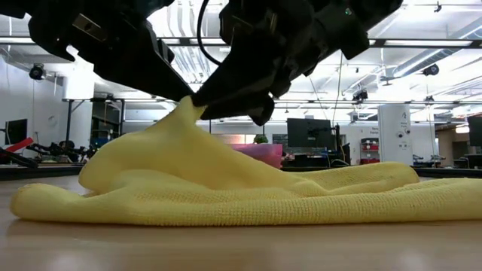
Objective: Fold microfiber towels
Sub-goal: Fold the yellow towel
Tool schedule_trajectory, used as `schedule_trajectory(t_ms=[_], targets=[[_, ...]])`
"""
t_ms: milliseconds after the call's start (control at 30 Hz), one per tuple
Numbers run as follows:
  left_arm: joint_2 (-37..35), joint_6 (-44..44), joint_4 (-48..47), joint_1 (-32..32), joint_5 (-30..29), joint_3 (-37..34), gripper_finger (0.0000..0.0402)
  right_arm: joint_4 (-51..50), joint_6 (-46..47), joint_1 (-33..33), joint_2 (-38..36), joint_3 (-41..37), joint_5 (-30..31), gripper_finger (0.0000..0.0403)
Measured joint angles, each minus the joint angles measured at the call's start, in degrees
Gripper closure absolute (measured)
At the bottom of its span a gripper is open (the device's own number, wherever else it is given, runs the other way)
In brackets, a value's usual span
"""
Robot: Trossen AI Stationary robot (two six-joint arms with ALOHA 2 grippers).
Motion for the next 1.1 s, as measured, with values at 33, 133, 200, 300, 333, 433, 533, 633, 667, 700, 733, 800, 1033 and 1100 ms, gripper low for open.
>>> schedule_trajectory(t_ms=[33,133,200,300,333,433,533,633,667,700,733,800,1033,1100], targets=[[0.00,-0.02,0.01,0.00,0.00,0.04,0.0402,1.25,0.00,0.00,0.00,-0.37,-0.23,0.0269],[0.00,-0.02,0.04,0.00,0.02,0.08,0.0402,2.45,-0.10,0.03,0.00,-1.02,-0.57,0.0294],[-0.02,-0.03,0.04,0.00,0.01,0.08,0.0401,2.35,-0.18,0.02,0.00,-1.15,-0.61,0.0324],[-0.02,-0.04,0.03,0.00,0.02,0.06,0.0401,2.42,-1.60,0.00,0.00,-1.19,-0.59,0.0378],[-0.02,-0.05,0.03,0.00,0.02,0.06,0.0402,2.40,-2.17,0.00,0.00,-1.19,-0.58,0.0385],[-0.14,-1.57,-0.13,0.00,0.15,0.01,0.0402,2.39,-2.62,0.00,0.00,-1.19,-0.59,0.0392],[-1.03,-3.16,-0.61,0.14,2.98,-0.14,0.0402,2.31,-3.35,0.00,0.00,-1.19,-0.77,0.0393],[-2.23,-4.91,-1.46,0.59,5.90,-0.23,0.0400,2.38,-4.35,0.07,0.00,-1.17,-0.74,0.0394],[-2.79,-6.03,-2.47,0.66,6.20,-0.27,0.0395,2.10,-4.71,0.09,0.00,-1.12,-0.74,0.0394],[-3.40,-7.01,-3.48,0.77,6.44,-0.27,0.0388,1.88,-5.00,0.09,0.00,-1.12,-0.72,0.0394],[-4.01,-8.17,-4.63,0.80,6.54,-0.27,0.0379,1.94,-5.33,0.07,0.03,-1.12,-0.60,0.0394],[-5.13,-11.42,-7.05,1.04,7.06,-0.39,0.0356,1.95,-5.68,0.04,0.04,-1.12,-0.54,0.0394],[-6.66,-20.94,-8.34,2.06,8.92,-1.62,0.0261,2.15,-6.76,0.02,0.04,-1.10,-0.07,0.0394],[-5.36,-21.19,-6.48,2.46,8.80,-1.63,0.0242,2.14,-6.80,0.02,0.04,-1.10,-0.06,0.0394]])
